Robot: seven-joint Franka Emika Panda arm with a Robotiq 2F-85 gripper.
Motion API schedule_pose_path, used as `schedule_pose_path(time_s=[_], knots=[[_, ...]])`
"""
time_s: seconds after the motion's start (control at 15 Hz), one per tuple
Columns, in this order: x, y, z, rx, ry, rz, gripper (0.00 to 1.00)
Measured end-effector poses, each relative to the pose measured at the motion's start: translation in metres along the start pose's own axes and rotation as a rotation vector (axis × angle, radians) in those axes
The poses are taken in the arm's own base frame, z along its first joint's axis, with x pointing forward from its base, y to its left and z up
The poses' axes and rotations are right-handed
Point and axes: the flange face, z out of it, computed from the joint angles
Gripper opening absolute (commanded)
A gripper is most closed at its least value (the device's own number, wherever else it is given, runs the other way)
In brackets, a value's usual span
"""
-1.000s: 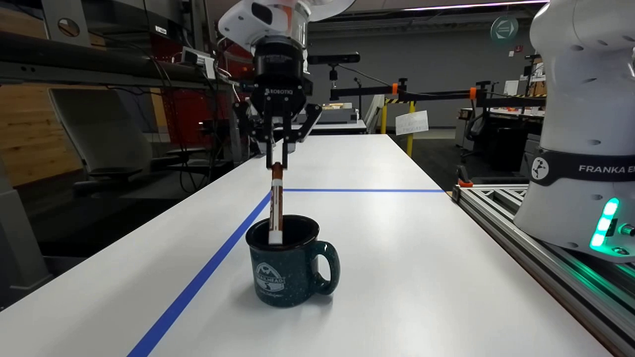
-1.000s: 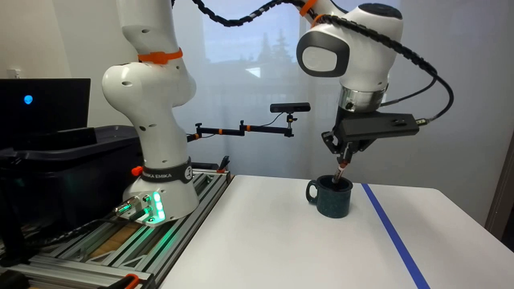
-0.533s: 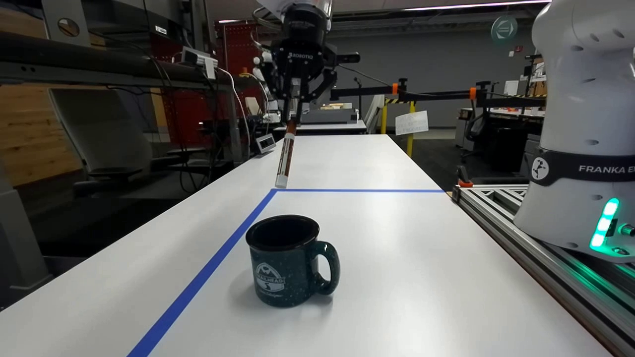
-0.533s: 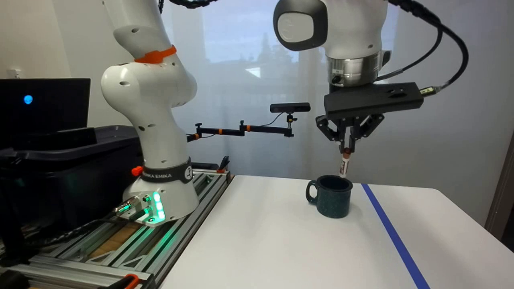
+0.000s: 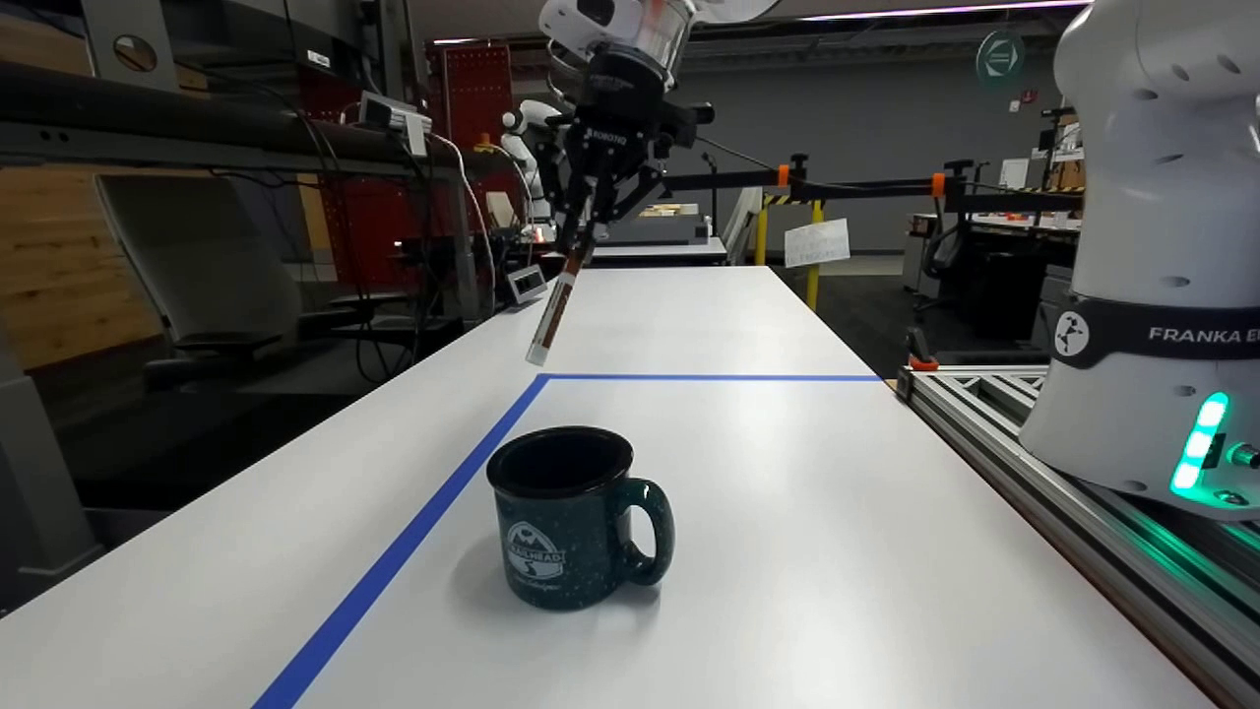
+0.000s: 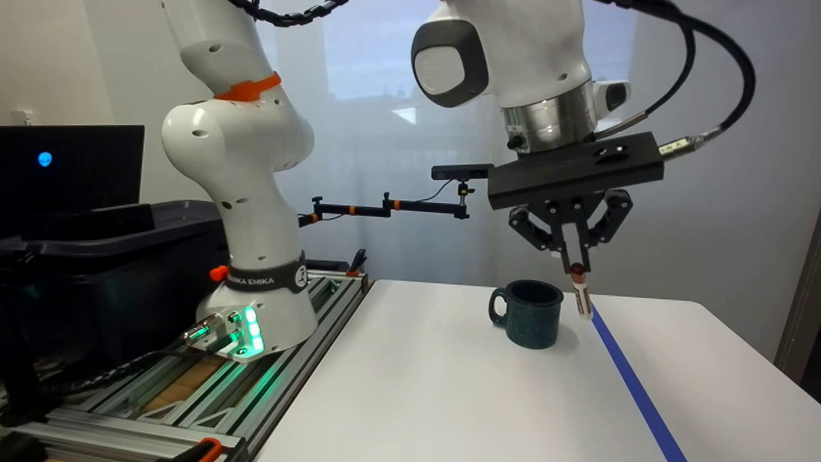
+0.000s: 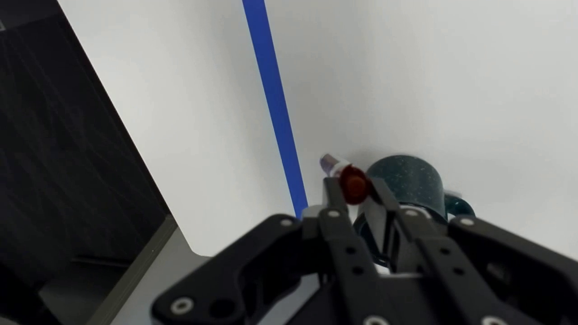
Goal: Remove the marker from the cup and put it on the table inside the blue border
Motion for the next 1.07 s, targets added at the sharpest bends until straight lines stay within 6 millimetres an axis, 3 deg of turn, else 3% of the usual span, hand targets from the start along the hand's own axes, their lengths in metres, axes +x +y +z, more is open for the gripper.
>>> schedule_pose_path(time_s=[0.47, 1.07], knots=[[0.006, -0.011, 0.059, 0.032, 0.02, 0.048, 0.05], [-0.011, -0.019, 0.115, 0.114, 0.067, 0.049, 0.05]])
